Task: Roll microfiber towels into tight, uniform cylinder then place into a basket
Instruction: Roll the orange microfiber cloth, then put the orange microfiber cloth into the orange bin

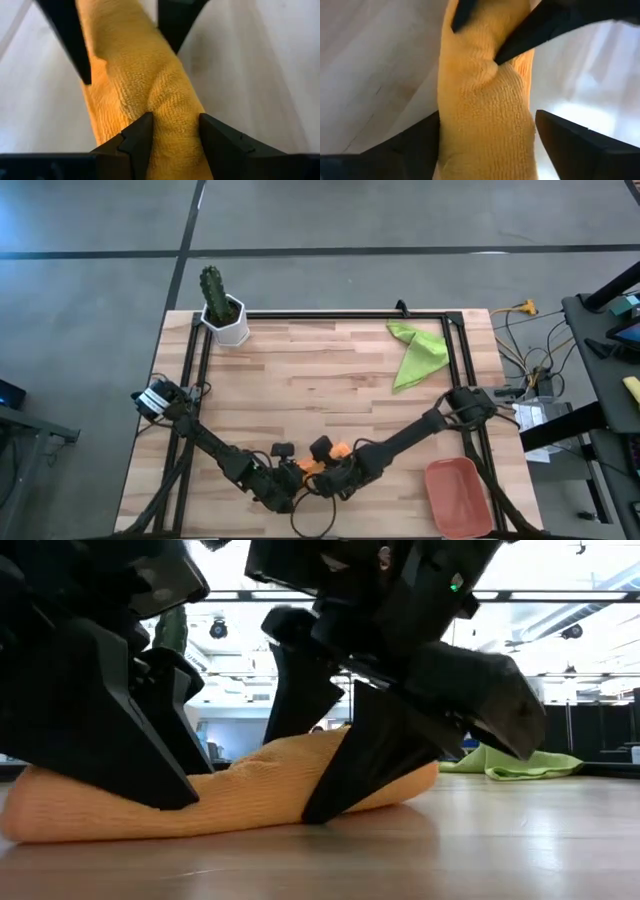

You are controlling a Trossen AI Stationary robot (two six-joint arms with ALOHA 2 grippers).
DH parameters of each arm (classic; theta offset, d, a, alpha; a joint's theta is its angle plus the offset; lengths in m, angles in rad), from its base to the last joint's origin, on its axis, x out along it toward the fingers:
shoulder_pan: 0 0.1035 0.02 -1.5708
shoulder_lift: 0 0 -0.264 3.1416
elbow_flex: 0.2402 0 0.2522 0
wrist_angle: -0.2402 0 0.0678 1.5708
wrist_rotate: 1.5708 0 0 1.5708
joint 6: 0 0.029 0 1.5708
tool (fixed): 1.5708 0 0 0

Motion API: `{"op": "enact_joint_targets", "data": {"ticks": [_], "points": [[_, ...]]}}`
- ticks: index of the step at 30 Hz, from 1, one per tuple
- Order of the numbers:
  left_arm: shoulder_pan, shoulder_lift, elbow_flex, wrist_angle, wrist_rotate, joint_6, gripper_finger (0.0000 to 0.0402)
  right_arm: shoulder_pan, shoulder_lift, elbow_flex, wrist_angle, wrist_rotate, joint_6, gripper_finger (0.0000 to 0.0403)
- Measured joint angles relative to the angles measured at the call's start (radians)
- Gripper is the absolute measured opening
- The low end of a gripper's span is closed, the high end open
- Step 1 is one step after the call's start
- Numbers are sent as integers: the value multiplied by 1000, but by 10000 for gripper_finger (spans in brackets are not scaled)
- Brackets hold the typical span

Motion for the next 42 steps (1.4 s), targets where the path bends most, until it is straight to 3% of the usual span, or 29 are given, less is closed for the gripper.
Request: {"op": "enact_joint_targets", "data": {"ticks": [5, 12, 21, 29, 33, 39, 42], "points": [[0, -1, 4, 2, 8, 3, 147, -67, 1, -4, 2, -213, 33, 254], [-2, -1, -2, 6, 8, 1, 147, -110, 2, -12, 15, -368, 65, 185], [-6, -13, -1, -13, 30, 11, 147, -110, 3, -18, 29, -388, 67, 27], [-15, -150, -5, -242, 29, 59, 148, -111, -7, -16, -41, -411, 122, 19], [-28, -254, -9, -326, -72, 101, 148, -101, -38, -19, -127, -400, 182, 18], [-45, -383, -43, -342, -398, 154, 148, -54, -133, -34, -371, -260, 351, 16], [-45, -414, -62, -322, -509, 229, 148, -21, -215, -71, -464, -190, 501, 16]]}}
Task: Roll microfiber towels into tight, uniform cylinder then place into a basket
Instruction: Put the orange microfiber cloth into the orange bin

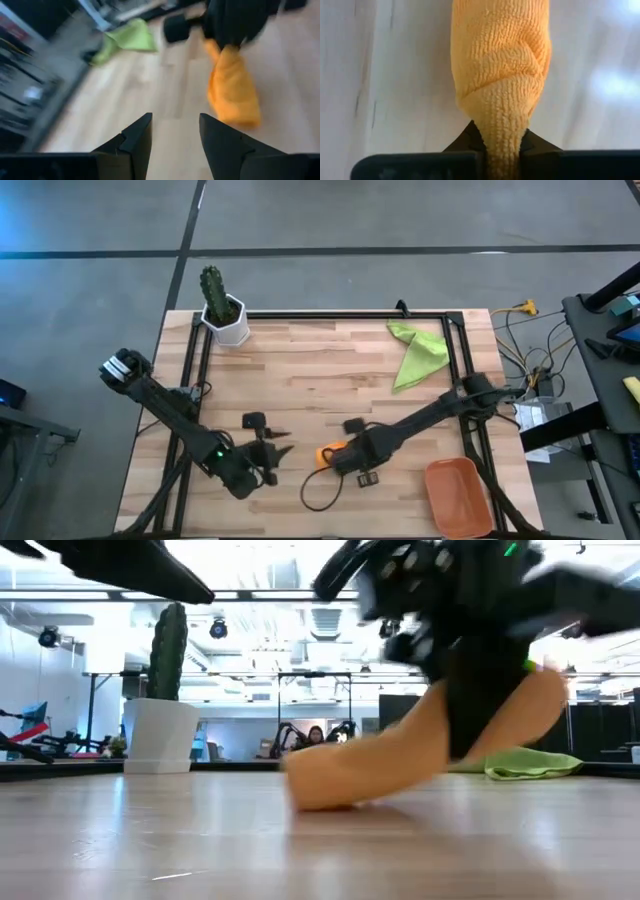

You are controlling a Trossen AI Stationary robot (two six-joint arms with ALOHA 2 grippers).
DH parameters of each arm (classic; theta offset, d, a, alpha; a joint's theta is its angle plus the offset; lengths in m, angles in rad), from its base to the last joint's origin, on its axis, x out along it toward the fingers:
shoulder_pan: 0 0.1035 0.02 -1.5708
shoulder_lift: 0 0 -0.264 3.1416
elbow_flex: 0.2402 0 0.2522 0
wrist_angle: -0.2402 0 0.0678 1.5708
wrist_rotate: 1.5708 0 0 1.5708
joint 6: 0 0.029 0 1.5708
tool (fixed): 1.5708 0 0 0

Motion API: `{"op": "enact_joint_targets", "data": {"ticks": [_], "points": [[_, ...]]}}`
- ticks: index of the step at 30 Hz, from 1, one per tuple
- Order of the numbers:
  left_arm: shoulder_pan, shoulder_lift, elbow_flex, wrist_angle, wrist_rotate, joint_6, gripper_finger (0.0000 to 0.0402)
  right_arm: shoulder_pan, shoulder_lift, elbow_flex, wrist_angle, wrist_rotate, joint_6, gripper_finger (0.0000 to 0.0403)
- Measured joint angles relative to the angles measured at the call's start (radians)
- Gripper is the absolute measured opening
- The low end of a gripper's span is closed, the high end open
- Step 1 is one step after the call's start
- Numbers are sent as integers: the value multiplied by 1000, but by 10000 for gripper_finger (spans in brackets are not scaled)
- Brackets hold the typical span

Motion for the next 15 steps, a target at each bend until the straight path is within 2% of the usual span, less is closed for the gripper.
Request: {"op": "enact_joint_targets", "data": {"ticks": [2, 5, 10, 12, 15], "points": [[3, -17, -23, 57, -52, 96, 148, 22, -66, -47, -21, 24, 118, 16], [19, -38, -62, 211, -57, 281, 148, 53, -159, -130, -34, 24, 325, 16], [92, -61, -102, 439, 60, 545, 148, 114, -326, -238, -57, 24, 668, 16], [132, -66, -103, 495, 94, 604, 148, 148, -364, -262, -107, 23, 800, 20], [181, -76, -106, 490, 97, 632, 148, 220, -416, -266, -195, 15, 1020, 24]]}}
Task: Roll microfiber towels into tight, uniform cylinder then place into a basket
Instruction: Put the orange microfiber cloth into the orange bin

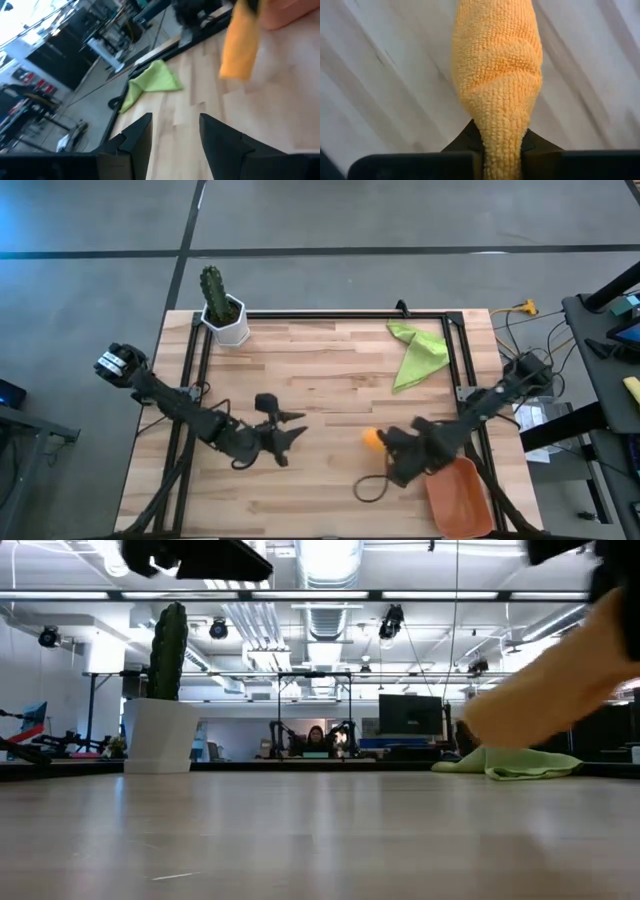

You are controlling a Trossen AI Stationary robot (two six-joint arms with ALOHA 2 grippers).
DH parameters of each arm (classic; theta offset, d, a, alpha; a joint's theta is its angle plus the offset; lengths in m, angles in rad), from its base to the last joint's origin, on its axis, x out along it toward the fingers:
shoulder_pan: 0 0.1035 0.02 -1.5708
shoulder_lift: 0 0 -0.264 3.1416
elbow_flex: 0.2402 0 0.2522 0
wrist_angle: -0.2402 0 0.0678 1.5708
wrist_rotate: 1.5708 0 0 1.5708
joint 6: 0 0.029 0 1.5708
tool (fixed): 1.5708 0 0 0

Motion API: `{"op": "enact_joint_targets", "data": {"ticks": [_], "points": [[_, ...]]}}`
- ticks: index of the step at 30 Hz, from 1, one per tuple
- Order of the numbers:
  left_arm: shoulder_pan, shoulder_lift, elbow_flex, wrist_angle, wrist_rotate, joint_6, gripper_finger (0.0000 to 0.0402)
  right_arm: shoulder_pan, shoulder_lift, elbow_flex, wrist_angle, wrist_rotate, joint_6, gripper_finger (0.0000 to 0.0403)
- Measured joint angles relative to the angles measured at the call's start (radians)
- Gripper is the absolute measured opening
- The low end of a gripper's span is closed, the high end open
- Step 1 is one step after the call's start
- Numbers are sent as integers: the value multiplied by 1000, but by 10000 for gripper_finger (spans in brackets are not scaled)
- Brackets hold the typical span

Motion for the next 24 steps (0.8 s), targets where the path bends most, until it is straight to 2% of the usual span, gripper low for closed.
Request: {"op": "enact_joint_targets", "data": {"ticks": [8, 12, 15, 17, 20, 24], "points": [[38, -1, -15, 2, 17, 34, 147, 255, 24, 60, -133, -47, 512, 26], [37, -1, -14, 1, 62, 38, 147, 357, 104, 183, -276, -55, 701, 27], [37, -1, -14, 2, 82, 39, 147, 414, 188, 304, -426, -102, 829, 27], [37, -1, -15, -2, 82, 40, 147, 440, 253, 387, -490, -152, 897, 27], [37, -1, -15, -2, 82, 57, 147, 456, 330, 448, -481, -183, 941, 28], [38, -1, -14, 20, 83, 64, 147, 445, 453, 513, -485, -204, 919, 28]]}}
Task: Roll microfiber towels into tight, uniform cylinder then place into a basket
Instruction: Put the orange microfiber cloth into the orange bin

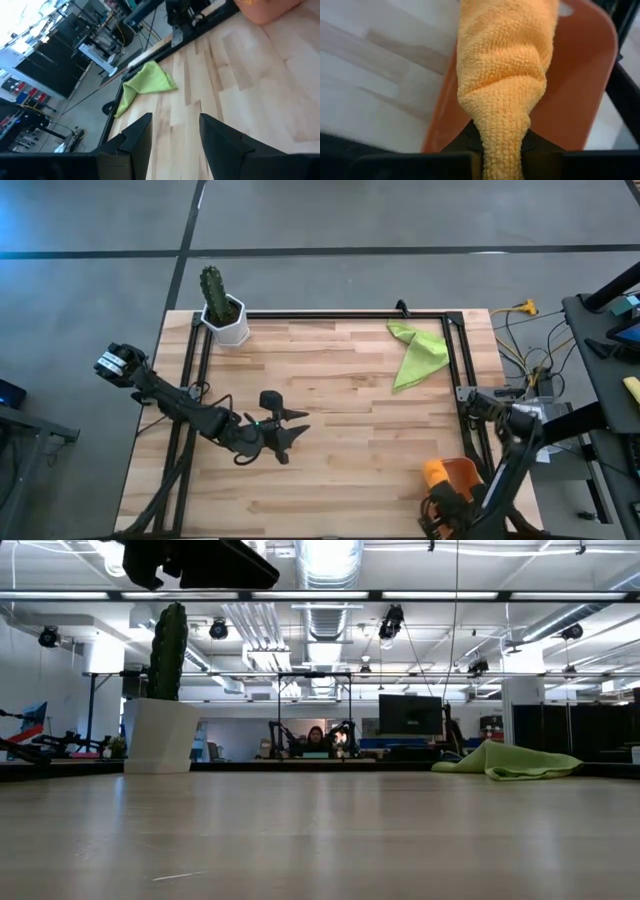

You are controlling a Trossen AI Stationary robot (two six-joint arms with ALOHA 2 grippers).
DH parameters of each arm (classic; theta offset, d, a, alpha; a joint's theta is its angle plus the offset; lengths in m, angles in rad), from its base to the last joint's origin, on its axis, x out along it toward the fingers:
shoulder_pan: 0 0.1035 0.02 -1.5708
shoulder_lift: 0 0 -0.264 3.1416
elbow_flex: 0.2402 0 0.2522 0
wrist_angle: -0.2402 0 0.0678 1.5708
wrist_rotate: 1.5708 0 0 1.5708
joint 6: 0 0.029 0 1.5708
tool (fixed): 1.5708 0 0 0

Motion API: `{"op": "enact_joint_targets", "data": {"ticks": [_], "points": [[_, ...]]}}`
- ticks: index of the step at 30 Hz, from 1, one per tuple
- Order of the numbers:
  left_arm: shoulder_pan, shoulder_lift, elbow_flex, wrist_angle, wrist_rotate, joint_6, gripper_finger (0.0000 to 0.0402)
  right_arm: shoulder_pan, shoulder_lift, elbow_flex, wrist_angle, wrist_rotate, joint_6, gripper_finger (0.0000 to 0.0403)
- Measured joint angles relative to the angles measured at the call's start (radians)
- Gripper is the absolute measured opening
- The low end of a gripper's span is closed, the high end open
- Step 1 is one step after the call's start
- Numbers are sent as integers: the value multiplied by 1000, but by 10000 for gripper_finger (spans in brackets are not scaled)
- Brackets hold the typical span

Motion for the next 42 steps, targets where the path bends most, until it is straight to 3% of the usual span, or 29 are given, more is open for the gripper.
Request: {"op": "enact_joint_targets", "data": {"ticks": [6, 11, 16, 25, 30, 34, 38, 42], "points": [[0, 0, -2, 3, 42, -1, 147, -8, 104, 20, -1, -134, -34, 28], [0, 0, -3, 4, 46, -2, 147, 4, 112, 19, -2, -157, 4, 28], [0, 1, -7, 3, 47, -8, 147, -12, 112, -15, -1, -57, -6, 28], [1, 2, -51, 44, 49, -8, 147, -38, 111, -125, -1, -10, -43, 28], [3, 2, -55, 57, 49, -5, 147, -54, 110, -161, -1, 103, -21, 28], [3, 2, -55, 57, 49, -7, 147, -80, 110, -173, 19, 117, -10, 32], [3, 2, -55, 57, 49, -8, 147, -86, 109, -173, 67, 145, -25, 58], [3, 2, -55, 57, 52, -8, 147, -85, 108, -164, 80, 184, -49, 112]]}}
